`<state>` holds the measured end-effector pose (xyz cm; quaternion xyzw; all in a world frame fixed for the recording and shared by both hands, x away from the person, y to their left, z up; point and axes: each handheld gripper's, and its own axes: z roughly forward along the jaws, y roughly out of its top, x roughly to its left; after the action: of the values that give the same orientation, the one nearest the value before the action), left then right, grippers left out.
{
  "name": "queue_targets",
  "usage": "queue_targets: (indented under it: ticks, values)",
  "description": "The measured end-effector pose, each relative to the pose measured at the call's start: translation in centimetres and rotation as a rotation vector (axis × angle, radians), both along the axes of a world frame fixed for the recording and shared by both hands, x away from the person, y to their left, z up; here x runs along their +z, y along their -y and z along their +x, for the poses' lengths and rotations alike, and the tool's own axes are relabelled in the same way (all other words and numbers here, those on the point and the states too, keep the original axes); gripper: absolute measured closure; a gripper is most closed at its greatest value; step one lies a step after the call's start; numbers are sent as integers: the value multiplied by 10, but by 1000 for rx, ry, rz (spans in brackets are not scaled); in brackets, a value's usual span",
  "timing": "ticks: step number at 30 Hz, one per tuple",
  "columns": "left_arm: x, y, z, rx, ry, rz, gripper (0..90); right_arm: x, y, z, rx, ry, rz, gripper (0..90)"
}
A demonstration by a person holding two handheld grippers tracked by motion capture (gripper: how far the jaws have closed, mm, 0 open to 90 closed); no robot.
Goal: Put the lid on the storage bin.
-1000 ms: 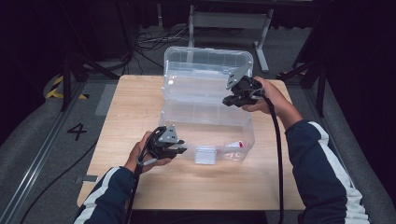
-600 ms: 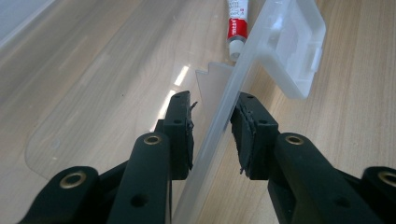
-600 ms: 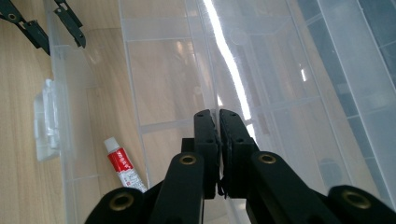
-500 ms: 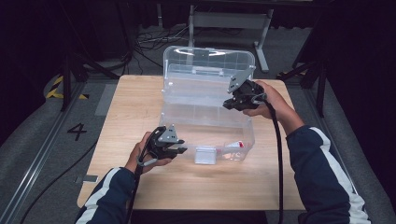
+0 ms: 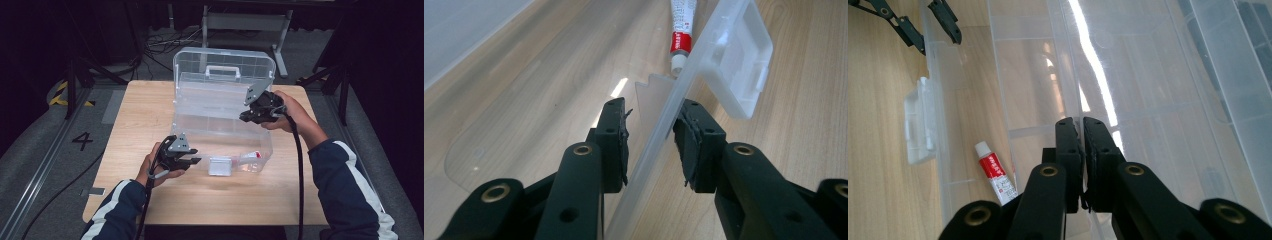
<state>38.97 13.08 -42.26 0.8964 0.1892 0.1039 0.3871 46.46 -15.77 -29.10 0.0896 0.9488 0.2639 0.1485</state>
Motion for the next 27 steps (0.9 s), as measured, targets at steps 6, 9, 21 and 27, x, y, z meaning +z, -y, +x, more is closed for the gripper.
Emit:
queue_targets:
  ticks: [6,9,21,27]
  values:
    - [0,4,-2,-4,20,11,665,-2,1,-2,3,1,10,869]
    - [1,4,-2,-4,19,12,664,-3,1,-4,9,0,19,869]
    - [0,4,-3,-8,31,12,660,-6,5,-7,2,4,47,863]
    - [-1,4,-4,-3,38,11,652,-8,6,-13,0,18,47,861]
